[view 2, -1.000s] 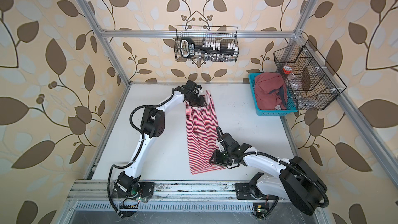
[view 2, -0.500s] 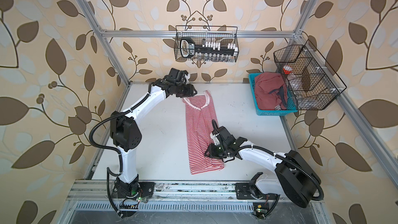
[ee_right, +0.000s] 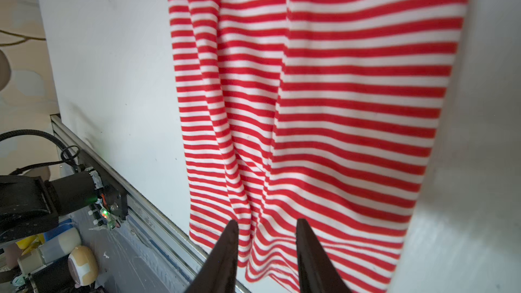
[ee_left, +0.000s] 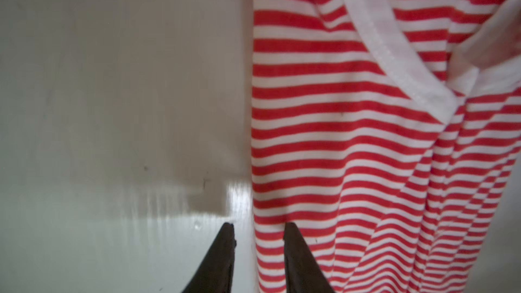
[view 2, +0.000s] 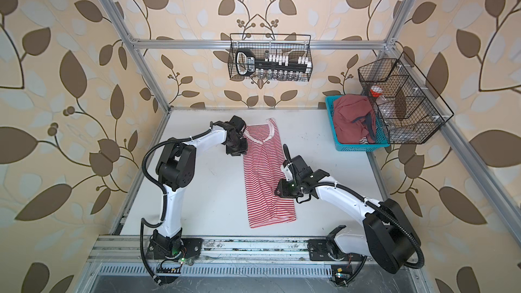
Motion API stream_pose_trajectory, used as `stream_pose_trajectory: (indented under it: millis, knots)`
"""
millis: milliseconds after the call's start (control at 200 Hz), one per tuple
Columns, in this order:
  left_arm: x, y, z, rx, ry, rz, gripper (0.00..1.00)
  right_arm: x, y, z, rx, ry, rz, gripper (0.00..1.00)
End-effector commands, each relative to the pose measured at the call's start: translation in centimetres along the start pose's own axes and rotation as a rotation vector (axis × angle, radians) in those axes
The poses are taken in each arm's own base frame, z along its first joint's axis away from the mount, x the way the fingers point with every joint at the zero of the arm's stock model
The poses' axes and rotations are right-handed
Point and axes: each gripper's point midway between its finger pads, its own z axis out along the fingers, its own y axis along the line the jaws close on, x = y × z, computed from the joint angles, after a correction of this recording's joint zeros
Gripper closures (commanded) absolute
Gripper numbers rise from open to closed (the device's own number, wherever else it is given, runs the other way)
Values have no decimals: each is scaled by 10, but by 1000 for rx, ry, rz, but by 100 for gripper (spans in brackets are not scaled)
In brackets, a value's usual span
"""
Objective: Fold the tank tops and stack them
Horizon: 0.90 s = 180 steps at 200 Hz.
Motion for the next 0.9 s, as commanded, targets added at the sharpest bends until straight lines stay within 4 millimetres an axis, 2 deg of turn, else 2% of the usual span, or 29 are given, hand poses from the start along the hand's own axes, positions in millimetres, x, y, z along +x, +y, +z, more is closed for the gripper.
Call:
stream_pose_trajectory:
  millis: [0, 150, 295, 310, 535, 750, 895]
  knots:
    - [-27, -5, -10, 1, -50, -18, 63, 31, -20, 9, 46, 76, 9, 64]
    - [-37, -10, 6, 11, -22, -5, 61, 52, -29, 15, 60, 108, 21, 64]
    - [-39, -7, 33, 2, 29, 2, 62, 63, -34, 17, 81, 134, 20, 63]
    - [-48, -11, 29, 13, 10, 3, 61, 65, -35, 18, 83, 137, 19, 63]
    - [-73, -8, 53, 64, 19, -20, 61, 72, -28, 20, 73, 146, 15, 63]
    - [-100, -16, 48, 116, -39, -3, 59, 68, -19, 24, 46, 127, 32, 62]
    - [-122, -23, 28, 173, -109, 6, 57, 59, -4, 26, -5, 102, 37, 62]
